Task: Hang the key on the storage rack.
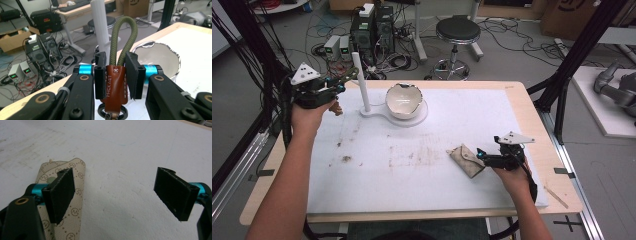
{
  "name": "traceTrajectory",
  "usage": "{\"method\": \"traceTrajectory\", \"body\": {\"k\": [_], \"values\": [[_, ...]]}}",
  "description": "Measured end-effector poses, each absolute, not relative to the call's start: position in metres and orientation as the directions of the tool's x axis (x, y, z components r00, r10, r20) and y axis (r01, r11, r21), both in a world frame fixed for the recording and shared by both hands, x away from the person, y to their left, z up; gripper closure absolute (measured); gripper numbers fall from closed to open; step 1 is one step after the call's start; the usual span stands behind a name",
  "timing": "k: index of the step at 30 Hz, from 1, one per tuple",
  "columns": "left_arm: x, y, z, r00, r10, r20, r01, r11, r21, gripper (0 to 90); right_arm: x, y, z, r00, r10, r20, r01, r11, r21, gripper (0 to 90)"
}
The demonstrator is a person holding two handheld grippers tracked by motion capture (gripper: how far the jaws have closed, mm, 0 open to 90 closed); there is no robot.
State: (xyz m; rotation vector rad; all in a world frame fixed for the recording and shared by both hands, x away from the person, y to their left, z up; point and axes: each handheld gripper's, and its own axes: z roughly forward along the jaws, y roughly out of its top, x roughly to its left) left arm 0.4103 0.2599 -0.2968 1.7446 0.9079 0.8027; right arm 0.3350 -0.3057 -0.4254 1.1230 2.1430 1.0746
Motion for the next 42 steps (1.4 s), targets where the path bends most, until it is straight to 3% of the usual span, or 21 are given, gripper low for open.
{"method": "traceTrajectory", "body": {"k": [18,20,23,28,42], "values": [[0.432,0.257,-0.321,0.458,0.885,0.091,0.304,-0.251,0.919,70.3,0.335,-0.307,-0.426,-0.539,0.840,-0.060,0.455,0.350,0.819,17.4],[0.432,0.256,-0.323,0.450,0.888,0.096,0.309,-0.256,0.916,66.7,0.335,-0.307,-0.426,-0.539,0.840,-0.060,0.455,0.350,0.819,17.4],[0.432,0.256,-0.324,0.436,0.896,0.088,0.313,-0.243,0.918,47.9,0.335,-0.307,-0.425,-0.539,0.840,-0.060,0.453,0.349,0.820,17.4],[0.424,0.259,-0.327,0.481,0.875,0.042,0.327,-0.224,0.918,32.9,0.335,-0.307,-0.425,-0.540,0.839,-0.060,0.451,0.349,0.821,17.4],[0.380,0.256,-0.360,0.576,0.817,0.007,0.310,-0.226,0.924,23.3,0.336,-0.309,-0.424,-0.544,0.838,-0.043,0.447,0.333,0.830,17.4]]}}
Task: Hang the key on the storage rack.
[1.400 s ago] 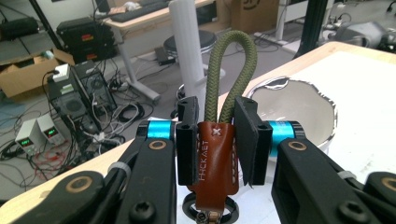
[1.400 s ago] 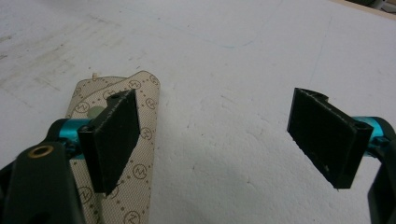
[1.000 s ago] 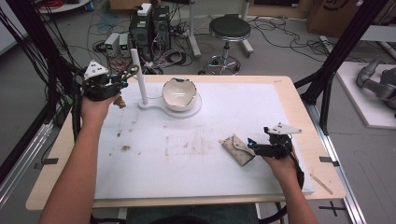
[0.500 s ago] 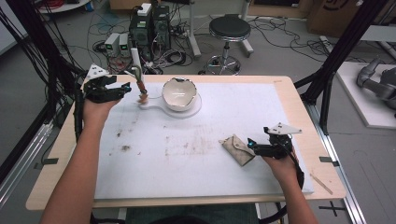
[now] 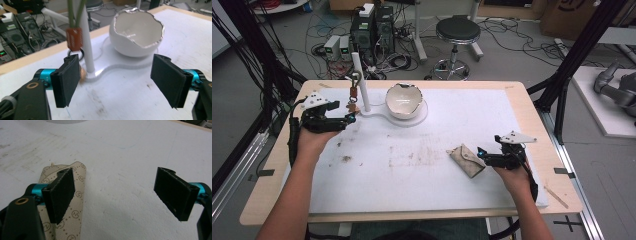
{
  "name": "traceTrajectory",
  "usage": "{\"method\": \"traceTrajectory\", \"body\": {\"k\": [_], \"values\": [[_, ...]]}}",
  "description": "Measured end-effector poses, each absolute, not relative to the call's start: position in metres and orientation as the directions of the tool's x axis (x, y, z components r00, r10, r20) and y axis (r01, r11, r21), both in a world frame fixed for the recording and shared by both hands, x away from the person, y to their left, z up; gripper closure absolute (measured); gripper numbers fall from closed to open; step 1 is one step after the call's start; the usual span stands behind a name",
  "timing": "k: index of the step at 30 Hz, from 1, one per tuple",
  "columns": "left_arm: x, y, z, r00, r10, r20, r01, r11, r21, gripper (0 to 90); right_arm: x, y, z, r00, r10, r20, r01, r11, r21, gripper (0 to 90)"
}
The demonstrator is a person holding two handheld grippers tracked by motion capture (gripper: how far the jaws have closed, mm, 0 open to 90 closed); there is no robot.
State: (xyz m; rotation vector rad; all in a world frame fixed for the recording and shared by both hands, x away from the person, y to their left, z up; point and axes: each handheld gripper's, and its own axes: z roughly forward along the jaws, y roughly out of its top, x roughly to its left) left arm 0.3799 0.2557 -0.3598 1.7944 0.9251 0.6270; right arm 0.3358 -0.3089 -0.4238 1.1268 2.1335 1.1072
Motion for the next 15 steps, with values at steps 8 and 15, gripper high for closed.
{"method": "traceTrajectory", "body": {"k": [8,15], "values": [[0.362,0.265,-0.376,0.603,0.798,0.012,0.292,-0.235,0.927,20.9,0.337,-0.306,-0.424,-0.550,0.834,-0.049,0.443,0.341,0.829,17.4],[0.355,0.278,-0.386,0.607,0.795,0.014,0.300,-0.245,0.922,19.4,0.339,-0.301,-0.424,-0.560,0.826,-0.054,0.441,0.354,0.825,17.4]]}}
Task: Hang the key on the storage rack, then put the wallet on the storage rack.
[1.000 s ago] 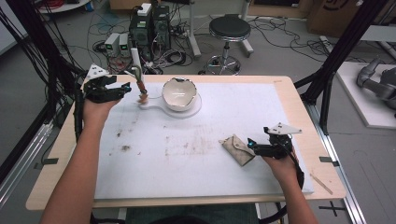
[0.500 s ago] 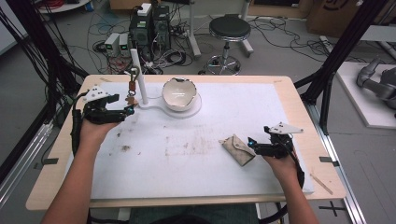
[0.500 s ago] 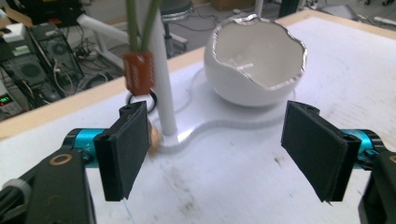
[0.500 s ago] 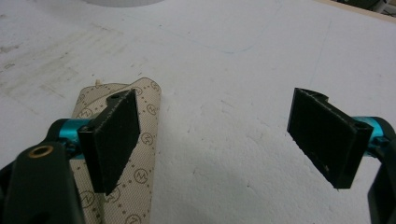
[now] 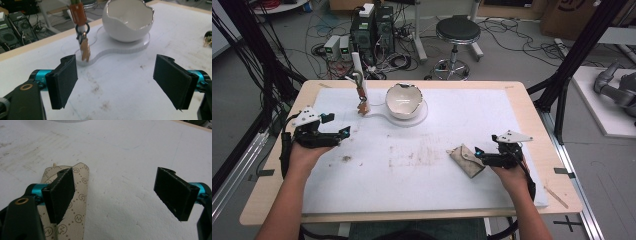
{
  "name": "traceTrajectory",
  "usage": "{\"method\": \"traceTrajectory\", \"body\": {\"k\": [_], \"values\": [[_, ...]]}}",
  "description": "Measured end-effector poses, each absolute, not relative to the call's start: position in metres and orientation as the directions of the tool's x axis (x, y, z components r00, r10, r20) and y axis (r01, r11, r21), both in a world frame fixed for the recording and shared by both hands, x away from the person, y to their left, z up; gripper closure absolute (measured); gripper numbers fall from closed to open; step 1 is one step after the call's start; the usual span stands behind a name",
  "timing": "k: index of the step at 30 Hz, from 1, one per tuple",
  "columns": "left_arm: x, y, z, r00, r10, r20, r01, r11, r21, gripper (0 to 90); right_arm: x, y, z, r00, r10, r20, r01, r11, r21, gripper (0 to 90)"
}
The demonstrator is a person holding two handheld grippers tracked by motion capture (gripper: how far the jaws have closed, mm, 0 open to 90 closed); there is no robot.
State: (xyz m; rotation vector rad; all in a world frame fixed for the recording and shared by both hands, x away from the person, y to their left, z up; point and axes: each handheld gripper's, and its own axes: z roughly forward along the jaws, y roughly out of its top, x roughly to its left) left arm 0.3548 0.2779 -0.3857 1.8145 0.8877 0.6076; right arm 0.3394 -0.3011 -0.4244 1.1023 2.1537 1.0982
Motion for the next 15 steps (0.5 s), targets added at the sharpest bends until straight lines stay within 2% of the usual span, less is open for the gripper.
{"method": "traceTrajectory", "body": {"k": [5,15], "values": [[0.3557,0.2883,-0.3924,0.592,0.806,-0.012,0.314,-0.216,0.924,16.9,0.3404,-0.3007,-0.4246,-0.554,0.830,-0.057,0.443,0.353,0.824,17.4],[0.3574,0.2822,-0.3942,0.601,0.799,-0.021,0.325,-0.220,0.920,16.9,0.3389,-0.3005,-0.4237,-0.555,0.830,-0.053,0.441,0.347,0.827,17.4]]}}
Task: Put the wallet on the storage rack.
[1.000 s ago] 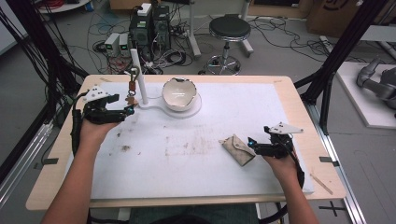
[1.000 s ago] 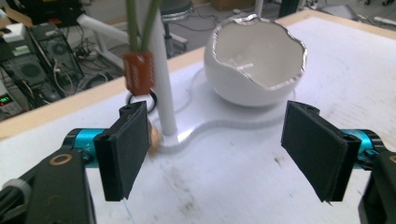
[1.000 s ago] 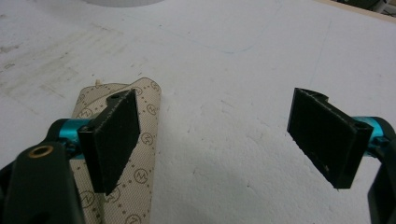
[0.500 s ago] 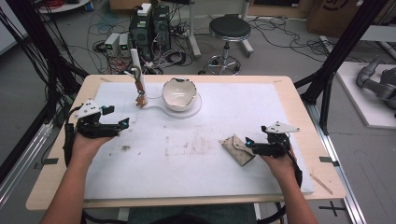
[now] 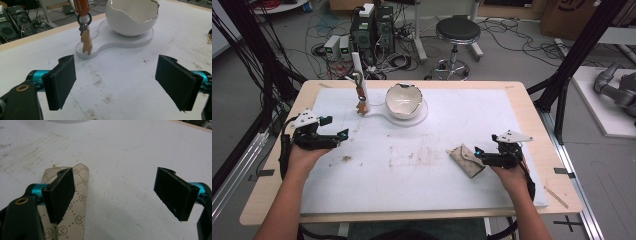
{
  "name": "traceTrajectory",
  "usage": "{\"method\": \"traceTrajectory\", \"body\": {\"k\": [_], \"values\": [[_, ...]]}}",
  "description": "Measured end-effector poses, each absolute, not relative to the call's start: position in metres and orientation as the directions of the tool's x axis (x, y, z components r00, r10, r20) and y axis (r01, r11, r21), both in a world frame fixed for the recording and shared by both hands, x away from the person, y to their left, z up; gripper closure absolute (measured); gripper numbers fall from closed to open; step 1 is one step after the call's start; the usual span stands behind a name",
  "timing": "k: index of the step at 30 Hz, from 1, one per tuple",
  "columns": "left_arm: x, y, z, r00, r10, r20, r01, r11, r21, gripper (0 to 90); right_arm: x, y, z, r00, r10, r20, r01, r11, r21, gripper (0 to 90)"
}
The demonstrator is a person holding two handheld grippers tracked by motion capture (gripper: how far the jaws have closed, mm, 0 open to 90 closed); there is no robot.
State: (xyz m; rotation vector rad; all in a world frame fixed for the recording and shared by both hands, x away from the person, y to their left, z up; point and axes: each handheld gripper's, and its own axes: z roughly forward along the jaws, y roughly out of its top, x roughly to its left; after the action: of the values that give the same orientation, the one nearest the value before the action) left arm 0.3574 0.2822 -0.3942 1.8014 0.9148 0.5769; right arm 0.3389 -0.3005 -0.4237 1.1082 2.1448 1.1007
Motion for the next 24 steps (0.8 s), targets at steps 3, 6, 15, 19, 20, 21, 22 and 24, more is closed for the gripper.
{"method": "traceTrajectory", "body": {"k": [3,6,15,19,20,21,22,24], "values": [[0.357,0.283,-0.395,0.601,0.799,-0.025,0.327,-0.216,0.920,16.9,0.339,-0.299,-0.423,-0.558,0.828,-0.051,0.440,0.347,0.828,17.4],[0.357,0.285,-0.396,0.601,0.799,-0.025,0.333,-0.221,0.917,16.9,0.339,-0.295,-0.421,-0.566,0.823,-0.050,0.434,0.349,0.830,17.4],[0.349,0.293,-0.397,0.582,0.812,-0.028,0.345,-0.215,0.914,16.9,0.345,-0.273,-0.420,-0.610,0.790,-0.062,0.420,0.389,0.820,17.3],[0.349,0.295,-0.398,0.580,0.814,-0.030,0.347,-0.214,0.913,16.9,0.347,-0.268,-0.421,-0.624,0.778,-0.067,0.419,0.406,0.812,17.4],[0.349,0.296,-0.398,0.580,0.814,-0.033,0.351,-0.213,0.912,16.9,0.347,-0.264,-0.422,-0.627,0.776,-0.068,0.426,0.414,0.805,17.4],[0.349,0.296,-0.399,0.581,0.813,-0.034,0.352,-0.213,0.911,16.9,0.347,-0.263,-0.422,-0.628,0.776,-0.066,0.429,0.416,0.802,17.3],[0.349,0.296,-0.399,0.581,0.813,-0.034,0.352,-0.213,0.911,16.9,0.347,-0.263,-0.422,-0.628,0.776,-0.066,0.429,0.416,0.802,17.3],[0.350,0.296,-0.399,0.584,0.811,-0.033,0.353,-0.217,0.910,16.9,0.347,-0.259,-0.424,-0.634,0.770,-0.069,0.438,0.432,0.789,17.4]]}}
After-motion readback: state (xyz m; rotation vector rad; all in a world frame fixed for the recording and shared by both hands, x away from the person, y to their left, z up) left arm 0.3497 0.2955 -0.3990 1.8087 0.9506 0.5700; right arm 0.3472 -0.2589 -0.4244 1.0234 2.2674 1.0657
